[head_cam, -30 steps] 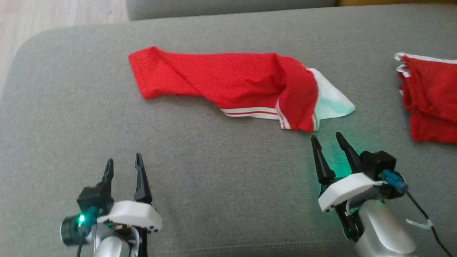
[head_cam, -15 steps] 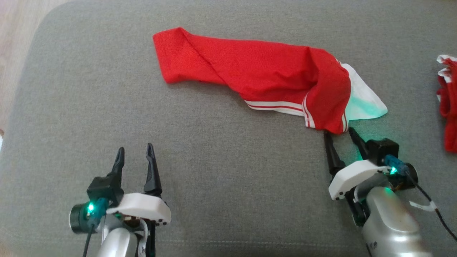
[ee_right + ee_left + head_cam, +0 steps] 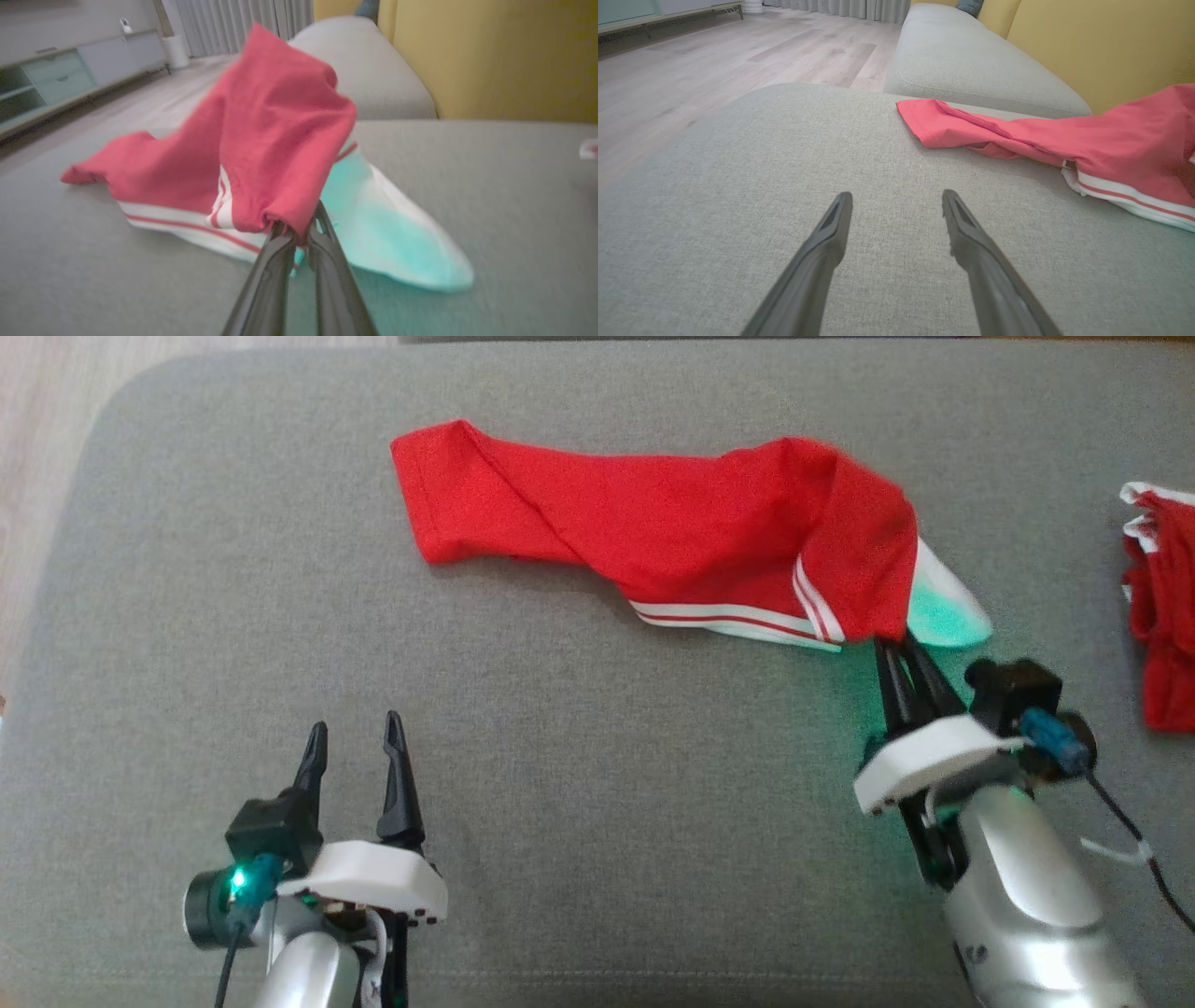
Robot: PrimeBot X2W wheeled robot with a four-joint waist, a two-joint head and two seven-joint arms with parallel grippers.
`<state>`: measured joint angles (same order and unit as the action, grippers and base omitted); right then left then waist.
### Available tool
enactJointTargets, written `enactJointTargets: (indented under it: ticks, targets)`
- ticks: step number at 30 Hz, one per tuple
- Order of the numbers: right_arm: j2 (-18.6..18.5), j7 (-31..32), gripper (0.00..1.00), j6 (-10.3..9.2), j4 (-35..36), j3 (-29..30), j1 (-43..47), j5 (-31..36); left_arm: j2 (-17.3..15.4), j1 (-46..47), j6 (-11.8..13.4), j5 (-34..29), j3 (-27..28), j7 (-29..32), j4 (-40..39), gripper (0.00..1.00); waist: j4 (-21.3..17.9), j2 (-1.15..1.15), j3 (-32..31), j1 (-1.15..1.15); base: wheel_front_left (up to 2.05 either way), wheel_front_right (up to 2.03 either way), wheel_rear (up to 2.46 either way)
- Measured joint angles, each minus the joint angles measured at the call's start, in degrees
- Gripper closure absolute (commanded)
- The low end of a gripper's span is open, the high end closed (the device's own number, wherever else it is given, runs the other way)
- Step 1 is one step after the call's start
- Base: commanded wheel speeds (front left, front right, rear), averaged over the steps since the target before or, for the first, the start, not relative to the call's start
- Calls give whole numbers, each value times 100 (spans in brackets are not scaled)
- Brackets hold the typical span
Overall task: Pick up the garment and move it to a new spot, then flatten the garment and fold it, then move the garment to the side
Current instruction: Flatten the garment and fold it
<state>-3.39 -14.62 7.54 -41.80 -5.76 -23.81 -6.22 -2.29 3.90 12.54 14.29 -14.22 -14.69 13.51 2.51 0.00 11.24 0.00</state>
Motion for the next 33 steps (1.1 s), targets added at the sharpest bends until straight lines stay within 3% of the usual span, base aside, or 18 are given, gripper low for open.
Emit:
enactJointTargets:
  ticks: [8, 15, 20, 24, 25, 26, 30, 33]
  targets:
    - [-87, 0, 100, 0, 1669, -928, -181, -256, -1, -86, -79, 1, 62, -1, 52, 0, -12, 0, -389, 0, 0, 0, 0]
    - [-91, -2, 100, 0, 2385, -1758, -1456, -1037, -4, -423, -130, 101, 126, 0, 94, 0, 108, 0, -738, 0, 0, 0, 0]
    - [-164, -4, 100, 0, 2123, -1345, -1823, -1103, -10, -505, -145, 101, 135, 0, 107, 0, 282, 0, -743, 0, 0, 0, 0]
    - [-771, -5, 100, 0, 1100, -751, -1811, -438, -13, -492, -144, 146, 108, 0, 98, 0, 362, 0, -582, 0, 0, 0, 0]
    - [-886, -3, 55, 0, 742, -446, -1794, -357, -14, -474, -143, 159, 71, 0, 92, 0, 380, 0, -528, 0, 0, 0, 0]
    - [-1018, -1, 0, 0, 425, -192, -1751, -223, -14, -456, -138, 159, 22, 0, 89, 0, 403, 0, -474, 0, 0, 0, 0]
    - [-1241, -1, 0, 0, -200, 895, -1499, 346, -14, -338, -110, 159, -71, 0, 75, 0, 469, 0, -284, 0, 0, 0, 0]
    - [-1166, -1, 0, 0, -210, 1033, -1421, 505, -14, -286, -93, 159, -93, 0, 69, 0, 442, 0, -207, 0, 0, 0, 0]
